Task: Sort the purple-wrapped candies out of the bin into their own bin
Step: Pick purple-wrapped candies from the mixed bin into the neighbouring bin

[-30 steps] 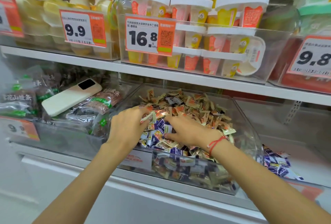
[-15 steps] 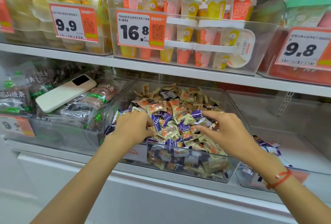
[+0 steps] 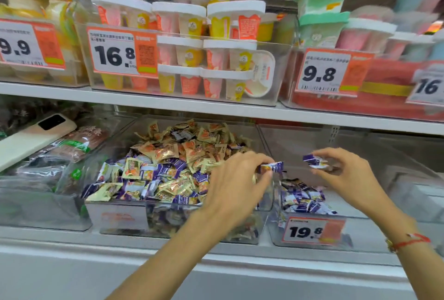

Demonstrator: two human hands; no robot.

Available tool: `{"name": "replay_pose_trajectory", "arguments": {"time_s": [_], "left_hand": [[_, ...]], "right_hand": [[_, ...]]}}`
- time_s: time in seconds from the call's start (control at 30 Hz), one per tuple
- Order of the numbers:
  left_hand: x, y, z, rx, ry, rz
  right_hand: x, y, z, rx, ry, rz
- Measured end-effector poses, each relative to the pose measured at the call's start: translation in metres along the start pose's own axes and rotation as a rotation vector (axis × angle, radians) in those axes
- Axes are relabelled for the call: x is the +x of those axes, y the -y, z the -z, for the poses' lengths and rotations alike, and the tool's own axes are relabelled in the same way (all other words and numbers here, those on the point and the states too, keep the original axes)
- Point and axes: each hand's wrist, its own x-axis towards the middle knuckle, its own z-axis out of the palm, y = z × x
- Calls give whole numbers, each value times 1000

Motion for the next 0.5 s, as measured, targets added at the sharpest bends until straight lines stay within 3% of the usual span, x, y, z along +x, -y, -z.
{"name": "replay_pose_trajectory", "arguments": {"time_s": [0.17,0.3,0.5], "left_hand": [[35,-19,-46,92,115,-117],[47,-19,-63,205,160,-88],[32,-17,-18,63,33,-47]], "right_hand": [[5,-27,-5,-205,110,-43],[5,-27,-4,-228,241,-82],[3,-10,0,-146,102,42]]}}
